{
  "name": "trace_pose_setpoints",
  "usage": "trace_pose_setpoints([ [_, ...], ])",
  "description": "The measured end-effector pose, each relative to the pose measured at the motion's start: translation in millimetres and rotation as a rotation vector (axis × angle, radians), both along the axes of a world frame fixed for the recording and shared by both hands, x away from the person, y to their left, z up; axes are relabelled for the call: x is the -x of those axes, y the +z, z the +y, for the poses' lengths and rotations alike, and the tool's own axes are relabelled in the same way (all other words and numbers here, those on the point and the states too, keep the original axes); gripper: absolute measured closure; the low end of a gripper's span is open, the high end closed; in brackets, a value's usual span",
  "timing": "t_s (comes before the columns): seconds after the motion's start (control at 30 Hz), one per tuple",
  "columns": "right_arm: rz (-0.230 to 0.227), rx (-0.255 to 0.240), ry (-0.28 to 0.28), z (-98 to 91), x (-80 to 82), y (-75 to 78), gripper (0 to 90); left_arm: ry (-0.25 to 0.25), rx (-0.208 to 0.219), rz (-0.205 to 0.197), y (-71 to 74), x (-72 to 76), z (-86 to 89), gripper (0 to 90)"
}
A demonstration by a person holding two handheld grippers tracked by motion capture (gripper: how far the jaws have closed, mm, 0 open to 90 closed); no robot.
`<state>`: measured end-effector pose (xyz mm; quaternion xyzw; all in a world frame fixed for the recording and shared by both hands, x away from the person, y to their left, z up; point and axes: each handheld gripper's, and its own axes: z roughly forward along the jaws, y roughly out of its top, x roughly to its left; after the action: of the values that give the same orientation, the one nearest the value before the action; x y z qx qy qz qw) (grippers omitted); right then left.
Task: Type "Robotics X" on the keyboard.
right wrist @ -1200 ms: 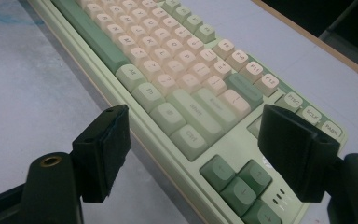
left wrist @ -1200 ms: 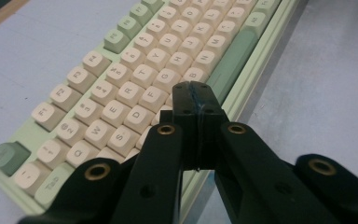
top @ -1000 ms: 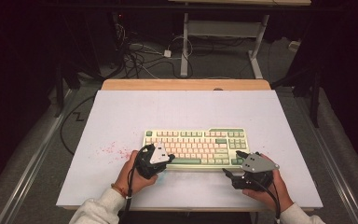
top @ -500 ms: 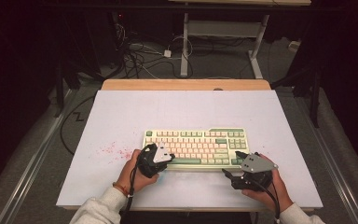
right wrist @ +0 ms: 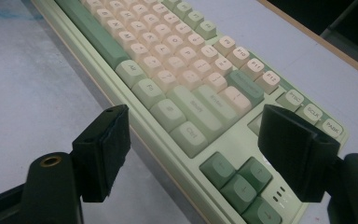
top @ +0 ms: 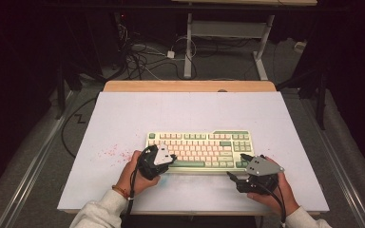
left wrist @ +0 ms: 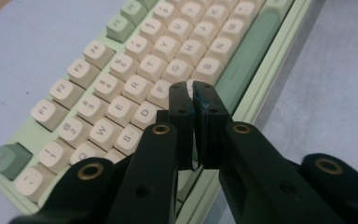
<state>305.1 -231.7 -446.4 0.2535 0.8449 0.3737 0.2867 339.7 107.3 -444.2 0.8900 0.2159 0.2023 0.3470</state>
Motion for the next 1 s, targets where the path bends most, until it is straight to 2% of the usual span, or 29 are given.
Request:
trace_pose_setpoints([
  [0.23, -0.004, 0.000, -0.002, -0.5, -0.1, 0.6, 25.5, 0.008, 0.045, -0.017, 6.8, 2.4, 9.8, 80.0],
  [0.37, -0.003, 0.000, -0.002, -0.5, -0.1, 0.6, 25.5, 0.015, 0.055, -0.033, 8.7, 3.0, 13.1, 74.8],
  [0.67, -0.002, -0.004, -0.007, -1.6, -0.4, 1.2, 25.5, 0.046, 0.085, -0.076, 11.2, 6.3, 18.7, 52.6],
  [0.73, -0.003, -0.005, -0.007, -1.7, -0.4, 1.3, 25.5, 0.063, 0.088, -0.088, 10.7, 7.3, 19.3, 44.2],
  [0.83, -0.006, -0.006, -0.006, -2.1, -0.7, 1.6, 25.5, 0.072, 0.082, -0.110, 10.3, 8.8, 21.0, 36.3],
  [0.87, -0.005, -0.006, -0.007, -2.3, -0.7, 1.8, 25.5, 0.076, 0.087, -0.105, 9.7, 9.7, 21.6, 33.3],
  [0.93, -0.003, -0.007, -0.010, -2.5, -0.8, 1.7, 25.5, 0.081, 0.079, -0.128, 9.5, 11.3, 23.5, 28.0],
  [1.0, -0.004, -0.008, -0.009, -3.1, -1.3, 1.7, 25.5, 0.086, 0.086, -0.127, 8.9, 13.2, 26.1, 23.3],
])
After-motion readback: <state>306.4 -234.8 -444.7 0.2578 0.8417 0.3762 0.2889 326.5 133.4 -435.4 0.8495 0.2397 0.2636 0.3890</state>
